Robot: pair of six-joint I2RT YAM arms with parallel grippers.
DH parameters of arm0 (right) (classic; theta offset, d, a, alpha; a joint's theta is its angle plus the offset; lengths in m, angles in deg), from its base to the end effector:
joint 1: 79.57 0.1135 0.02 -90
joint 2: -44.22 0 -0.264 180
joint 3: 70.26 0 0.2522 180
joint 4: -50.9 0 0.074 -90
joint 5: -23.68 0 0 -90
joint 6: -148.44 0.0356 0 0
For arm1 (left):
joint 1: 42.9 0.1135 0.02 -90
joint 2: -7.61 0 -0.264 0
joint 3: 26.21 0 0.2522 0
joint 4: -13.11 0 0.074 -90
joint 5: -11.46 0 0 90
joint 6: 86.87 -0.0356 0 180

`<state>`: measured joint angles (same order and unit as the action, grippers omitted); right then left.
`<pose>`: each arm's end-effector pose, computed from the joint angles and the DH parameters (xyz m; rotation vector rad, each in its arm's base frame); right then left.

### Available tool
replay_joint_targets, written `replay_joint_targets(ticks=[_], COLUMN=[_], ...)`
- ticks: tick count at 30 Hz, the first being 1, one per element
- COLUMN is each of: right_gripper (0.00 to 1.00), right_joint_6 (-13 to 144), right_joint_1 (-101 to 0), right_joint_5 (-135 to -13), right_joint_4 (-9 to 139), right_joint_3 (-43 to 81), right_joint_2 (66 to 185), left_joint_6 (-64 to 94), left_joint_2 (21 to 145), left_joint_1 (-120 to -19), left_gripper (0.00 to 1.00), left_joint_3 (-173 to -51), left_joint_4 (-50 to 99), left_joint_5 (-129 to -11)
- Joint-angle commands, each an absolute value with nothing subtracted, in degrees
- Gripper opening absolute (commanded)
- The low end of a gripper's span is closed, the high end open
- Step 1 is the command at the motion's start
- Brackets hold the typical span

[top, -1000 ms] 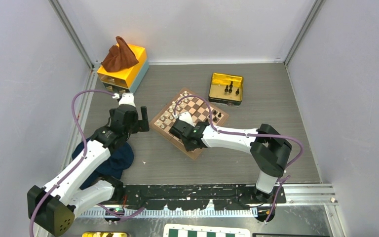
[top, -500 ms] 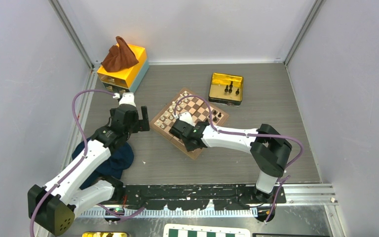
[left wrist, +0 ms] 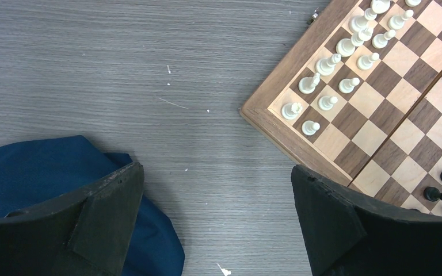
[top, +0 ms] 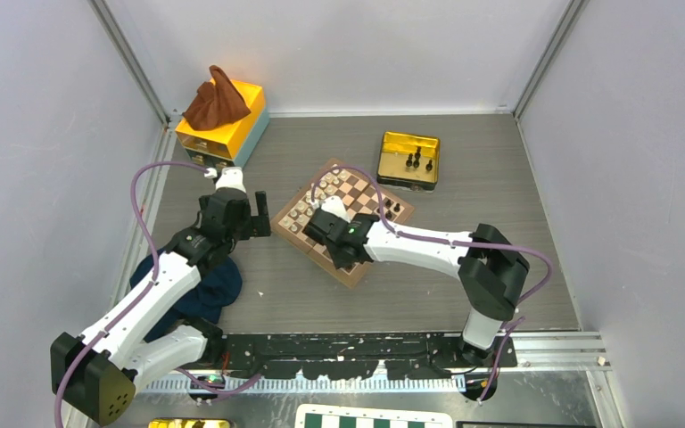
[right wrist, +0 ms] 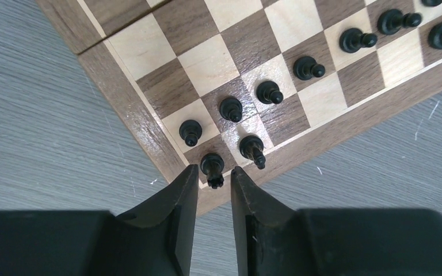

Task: Set up the chess pieces on the board
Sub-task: Place the chess piece on the chessboard.

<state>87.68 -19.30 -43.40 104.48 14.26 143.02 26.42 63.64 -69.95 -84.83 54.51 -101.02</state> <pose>0.1832 0.2927 0.2133 -0.5940 2.5239 -0.0161 0.1912 -0.0823 0.2768 -0.1358 2.1847 -0.0520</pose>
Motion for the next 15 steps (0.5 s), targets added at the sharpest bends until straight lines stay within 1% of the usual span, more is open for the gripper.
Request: replay_joint_targets(ticks=[1, 3, 5, 10, 15], right_gripper=[0.35, 0.38, 0.38, 0.39, 0.49], right_joint_6=[87.08, 86.13, 84.80, 82.90, 79.74], right_joint_1=[-18.95, -19.25, -21.27, -30.54, -39.06], right_joint_5=[-39.72, -36.86, -35.03, -35.86, -36.55], right_joint_4=[105.43, 106.16, 107.15, 105.47, 102.74], right_joint_3=[19.48, 21.97, 24.88, 29.28, 32.84], right_joint_2=[137.06, 136.53, 136.91, 138.89, 142.93], left_joint_6=[25.72, 25.71, 25.59, 25.29, 25.28], left_joint_2=[63.25, 63.03, 62.85, 62.80, 62.97], left_joint_1=[-69.97, -69.97, -69.97, -69.97, -69.97], left_gripper=[1.00, 1.00, 1.00, 1.00, 1.00], left_joint_3=[-85.03, -84.97, -84.97, -85.05, -85.06], left_joint_4=[51.83, 51.88, 51.84, 51.74, 51.97], left_joint_5=[-101.85, -102.20, -102.42, -102.66, -102.50])
